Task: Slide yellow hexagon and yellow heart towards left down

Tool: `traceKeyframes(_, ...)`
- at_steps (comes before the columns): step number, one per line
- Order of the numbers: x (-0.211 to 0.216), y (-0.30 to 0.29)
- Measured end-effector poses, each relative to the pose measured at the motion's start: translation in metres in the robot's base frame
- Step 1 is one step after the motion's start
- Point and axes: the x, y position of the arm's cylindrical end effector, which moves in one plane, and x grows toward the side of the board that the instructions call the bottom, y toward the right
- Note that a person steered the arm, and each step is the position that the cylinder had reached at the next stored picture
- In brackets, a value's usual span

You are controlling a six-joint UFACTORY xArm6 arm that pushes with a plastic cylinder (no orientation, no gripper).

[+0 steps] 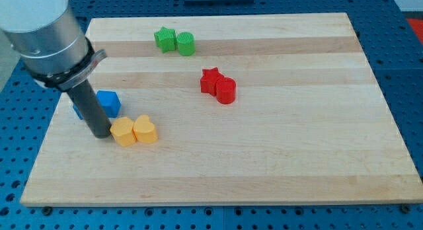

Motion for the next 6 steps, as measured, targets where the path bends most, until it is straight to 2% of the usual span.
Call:
traceKeyframes(4, 0.002, 0.11)
traceKeyframes(5, 0.005, 0.092)
traceKeyframes(6, -0.019, 0.057)
